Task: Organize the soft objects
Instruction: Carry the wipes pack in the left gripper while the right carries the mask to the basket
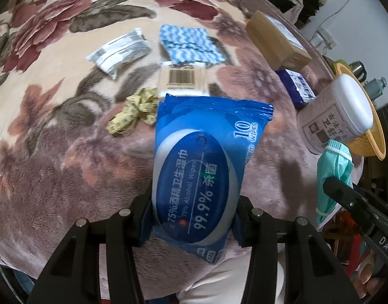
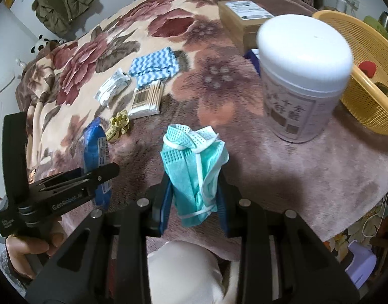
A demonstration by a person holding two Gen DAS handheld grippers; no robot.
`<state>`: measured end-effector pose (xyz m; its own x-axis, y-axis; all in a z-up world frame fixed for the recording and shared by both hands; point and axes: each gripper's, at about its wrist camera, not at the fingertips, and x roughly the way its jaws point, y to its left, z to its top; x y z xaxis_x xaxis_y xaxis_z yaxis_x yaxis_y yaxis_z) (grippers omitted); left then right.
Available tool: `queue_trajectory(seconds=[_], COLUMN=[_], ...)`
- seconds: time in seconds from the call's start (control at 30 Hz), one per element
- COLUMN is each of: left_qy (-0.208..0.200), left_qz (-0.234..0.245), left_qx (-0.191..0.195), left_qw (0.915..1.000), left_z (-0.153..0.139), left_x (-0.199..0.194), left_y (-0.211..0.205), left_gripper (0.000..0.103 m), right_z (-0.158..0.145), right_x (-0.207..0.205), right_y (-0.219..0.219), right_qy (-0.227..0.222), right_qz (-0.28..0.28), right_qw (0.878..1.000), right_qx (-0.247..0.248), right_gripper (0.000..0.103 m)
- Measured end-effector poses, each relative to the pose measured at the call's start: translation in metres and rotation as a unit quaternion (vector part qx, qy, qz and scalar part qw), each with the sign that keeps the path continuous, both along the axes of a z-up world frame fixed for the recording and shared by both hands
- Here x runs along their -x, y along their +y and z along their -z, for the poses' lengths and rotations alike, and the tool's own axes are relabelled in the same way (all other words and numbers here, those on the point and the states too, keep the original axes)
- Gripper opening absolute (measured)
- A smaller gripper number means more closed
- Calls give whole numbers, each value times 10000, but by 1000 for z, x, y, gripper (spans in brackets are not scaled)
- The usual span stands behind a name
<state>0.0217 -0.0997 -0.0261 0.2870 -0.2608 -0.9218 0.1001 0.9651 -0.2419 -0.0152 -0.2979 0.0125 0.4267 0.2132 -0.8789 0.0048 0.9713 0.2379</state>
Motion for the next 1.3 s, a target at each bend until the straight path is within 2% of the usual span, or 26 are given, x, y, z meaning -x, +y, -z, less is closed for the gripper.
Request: queue_trajectory(seconds=[0.7, 1.3], left_qy=[-337, -911], left_qz=[439, 929], left_qx=[-108, 66], left_qw=[9984, 9915], left_z=[-27, -88], left_x=[3, -20], left_y=[-66, -141], left_gripper=[50, 50], right_z=[-39, -84], right_x=[15, 11], right_y=[-45, -106], right_qy=[-453, -969], right_qz=[234, 724], right_qw=[9987, 9926], right_qx=[-83, -42], right_gripper=[32, 32])
